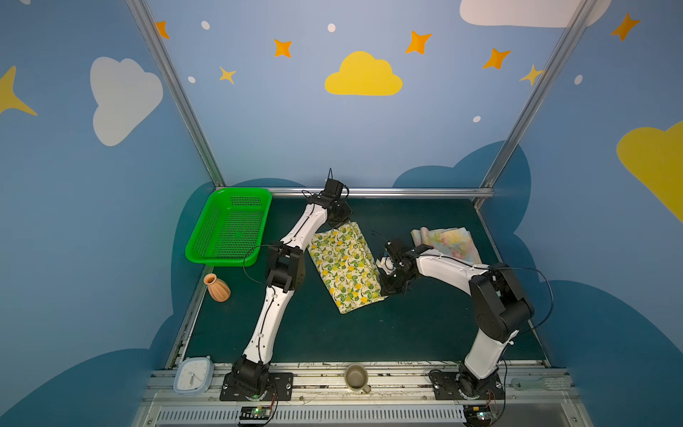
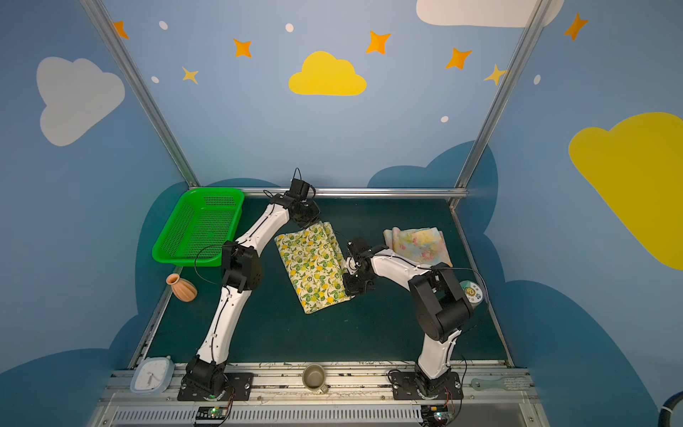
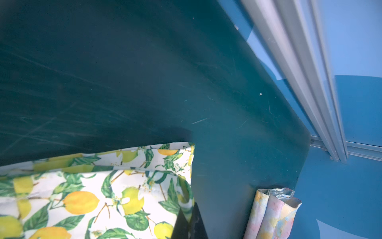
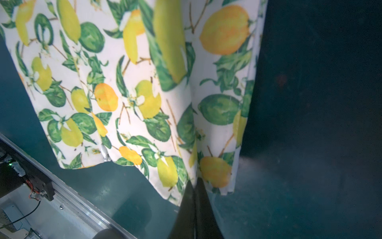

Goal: Fold and stack skirts
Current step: Fold the skirt at the center of the table.

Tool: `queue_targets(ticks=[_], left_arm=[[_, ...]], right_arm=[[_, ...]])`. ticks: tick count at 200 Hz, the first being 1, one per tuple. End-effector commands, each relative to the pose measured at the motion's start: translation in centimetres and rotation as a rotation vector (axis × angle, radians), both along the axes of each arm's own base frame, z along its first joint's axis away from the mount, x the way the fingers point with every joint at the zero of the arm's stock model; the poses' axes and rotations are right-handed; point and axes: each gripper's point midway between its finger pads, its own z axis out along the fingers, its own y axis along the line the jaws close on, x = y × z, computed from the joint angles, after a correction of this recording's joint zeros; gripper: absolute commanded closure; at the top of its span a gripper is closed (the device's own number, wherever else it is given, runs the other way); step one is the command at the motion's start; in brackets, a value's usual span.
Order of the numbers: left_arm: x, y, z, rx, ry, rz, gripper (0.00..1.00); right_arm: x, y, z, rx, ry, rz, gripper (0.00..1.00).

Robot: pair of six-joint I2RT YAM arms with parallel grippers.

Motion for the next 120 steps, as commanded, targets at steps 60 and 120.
queue_targets(ticks=[60, 120], left_arm=[[3.2, -0.2, 0.2, -0.073, -0.099, 0.029, 0.91], [2.5, 0.1, -0.1, -0.048, -0.076, 0.013, 0.77]], right_arm=[[-2.3, -1.9, -1.4, -0.082, 0.13, 0.0, 1.0], [-1.4, -2.1, -0.9, -0.079, 0.11, -0.027, 1.0]])
